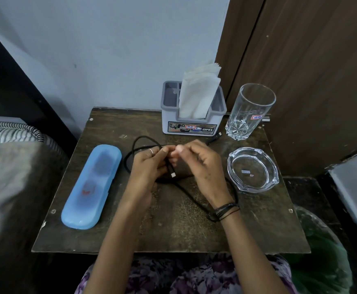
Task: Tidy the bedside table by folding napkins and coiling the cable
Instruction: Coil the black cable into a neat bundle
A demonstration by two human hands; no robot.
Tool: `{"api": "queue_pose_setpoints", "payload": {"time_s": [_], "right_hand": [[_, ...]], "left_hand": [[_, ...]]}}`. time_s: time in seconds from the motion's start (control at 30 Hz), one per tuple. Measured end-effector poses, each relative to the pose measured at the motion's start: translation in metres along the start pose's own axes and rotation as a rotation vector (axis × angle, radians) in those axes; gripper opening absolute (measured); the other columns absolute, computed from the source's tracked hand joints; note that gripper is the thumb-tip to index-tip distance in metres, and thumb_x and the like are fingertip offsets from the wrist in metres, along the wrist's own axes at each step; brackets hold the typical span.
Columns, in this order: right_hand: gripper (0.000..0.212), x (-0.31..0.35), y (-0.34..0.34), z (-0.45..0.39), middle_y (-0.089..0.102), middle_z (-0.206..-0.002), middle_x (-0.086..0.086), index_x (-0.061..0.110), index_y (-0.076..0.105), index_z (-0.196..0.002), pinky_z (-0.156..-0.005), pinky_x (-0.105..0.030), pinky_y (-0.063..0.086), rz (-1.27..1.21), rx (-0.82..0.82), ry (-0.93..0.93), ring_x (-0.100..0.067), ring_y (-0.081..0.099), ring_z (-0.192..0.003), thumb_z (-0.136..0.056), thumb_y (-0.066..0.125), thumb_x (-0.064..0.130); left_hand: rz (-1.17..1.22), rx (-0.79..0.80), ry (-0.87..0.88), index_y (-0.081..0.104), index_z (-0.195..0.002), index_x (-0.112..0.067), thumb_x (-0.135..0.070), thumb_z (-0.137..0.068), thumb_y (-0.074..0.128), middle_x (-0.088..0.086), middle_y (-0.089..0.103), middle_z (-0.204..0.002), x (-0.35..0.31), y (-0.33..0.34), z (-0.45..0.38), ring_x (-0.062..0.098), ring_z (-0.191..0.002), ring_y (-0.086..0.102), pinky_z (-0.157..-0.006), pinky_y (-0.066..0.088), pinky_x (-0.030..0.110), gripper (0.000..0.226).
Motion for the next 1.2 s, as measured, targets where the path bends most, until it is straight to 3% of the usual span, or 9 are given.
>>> {"api": "queue_pose_setpoints", "payload": {"time_s": [0.17, 0.23, 0.3, 0.43, 0.63, 0.73, 0.87, 1.07, 1.2], "right_hand": [[0.031, -0.009, 0.0, -0.004, 0.065, -0.116, 0.005, 0.018, 0.064, -0.108, -0.093, -0.03, 0.046, -0.363, -0.034, 0.071, -0.007, 0.058, -0.107, -0.094, 0.039, 0.029], [0.04, -0.006, 0.01, -0.004, 0.063, -0.122, 0.001, 0.014, 0.062, -0.116, -0.084, -0.026, 0.051, -0.429, 0.055, 0.076, -0.009, 0.06, -0.101, -0.095, 0.033, 0.031], [0.045, -0.005, 0.018, -0.003, 0.067, -0.109, -0.003, 0.01, 0.065, -0.109, -0.066, -0.016, 0.049, -0.465, 0.095, 0.113, -0.009, 0.062, -0.081, -0.095, 0.03, 0.034], [0.037, -0.008, 0.028, -0.004, 0.063, -0.081, 0.01, 0.017, 0.061, -0.089, -0.088, -0.027, 0.048, -0.521, 0.049, 0.158, -0.008, 0.058, -0.087, -0.097, 0.031, 0.036], [0.016, -0.013, 0.052, 0.008, 0.046, -0.053, 0.009, 0.018, 0.057, -0.094, -0.045, -0.028, 0.038, -0.16, 0.225, 0.187, -0.002, 0.041, -0.043, -0.099, 0.043, 0.023], [0.016, -0.006, 0.055, 0.009, 0.052, -0.059, 0.012, 0.015, 0.063, -0.087, -0.051, -0.022, 0.031, 0.102, 0.292, 0.067, 0.0, 0.044, -0.051, -0.094, 0.051, 0.023], [0.009, 0.005, 0.045, 0.005, 0.059, -0.062, 0.012, 0.024, 0.067, -0.081, -0.052, -0.02, 0.037, 0.2, 0.259, -0.001, 0.0, 0.049, -0.055, -0.084, 0.058, 0.022], [0.005, 0.026, 0.021, 0.007, 0.058, -0.067, 0.01, 0.02, 0.067, -0.078, -0.052, -0.03, 0.045, 0.441, 0.093, -0.247, 0.002, 0.042, -0.057, -0.081, 0.064, 0.024], [0.015, 0.033, 0.0, 0.006, 0.046, -0.067, 0.014, 0.021, 0.073, -0.083, -0.053, -0.015, 0.036, 0.432, -0.065, -0.346, 0.003, 0.04, -0.055, -0.082, 0.068, 0.035]], "left_hand": [[-0.133, 0.276, -0.063, 0.061, -0.098, -0.008, -0.004, -0.095, 0.043, -0.005, 0.062, -0.054, -0.011, 0.017, 0.007, 0.001, -0.039, 0.041, -0.038, 0.035, 0.013, 0.019], [-0.158, 0.399, -0.101, 0.06, -0.095, -0.008, -0.007, -0.095, 0.043, -0.006, 0.057, -0.051, -0.01, 0.026, 0.012, 0.0, -0.037, 0.035, -0.035, 0.03, 0.012, 0.016], [-0.154, 0.46, -0.119, 0.057, -0.088, -0.009, -0.012, -0.093, 0.045, -0.009, 0.049, -0.048, -0.01, 0.03, 0.016, -0.001, -0.035, 0.03, -0.034, 0.025, 0.011, 0.014], [0.094, 0.453, -0.05, 0.057, -0.082, -0.011, -0.024, -0.082, 0.05, -0.01, 0.045, -0.048, -0.019, 0.027, 0.012, -0.001, -0.034, 0.031, -0.032, 0.027, 0.01, 0.015], [0.391, 0.137, 0.242, 0.058, -0.104, -0.011, -0.003, -0.093, 0.043, -0.001, 0.073, -0.081, -0.029, 0.007, -0.006, 0.007, -0.077, 0.069, -0.064, 0.055, 0.016, 0.02], [0.078, -0.062, 0.432, 0.052, -0.109, -0.013, 0.002, -0.095, 0.041, 0.001, 0.07, -0.102, -0.036, -0.009, -0.006, 0.009, -0.099, 0.067, -0.084, 0.051, 0.017, 0.023], [-0.452, -0.193, 0.564, 0.054, -0.099, -0.035, -0.008, -0.097, 0.039, -0.017, 0.067, -0.09, -0.044, -0.009, 0.002, -0.009, -0.087, 0.063, -0.079, 0.048, 0.014, 0.031], [-1.052, -0.204, 0.715, 0.047, -0.112, -0.022, -0.01, -0.082, 0.039, -0.002, 0.063, -0.097, -0.047, 0.0, 0.012, 0.025, -0.078, 0.06, -0.062, 0.045, 0.036, 0.033], [-0.948, -0.088, 0.515, 0.056, -0.089, -0.023, -0.029, -0.078, 0.041, -0.001, 0.066, -0.079, -0.043, -0.013, 0.002, 0.027, -0.077, 0.059, -0.067, 0.047, 0.041, 0.02]]}}
Point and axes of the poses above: each hand's wrist, its own z-axis away from the middle knuckle, its own y-axis out of the palm, x = y × z, the point moved 7 cm from there along -z, towards the middle knuckle
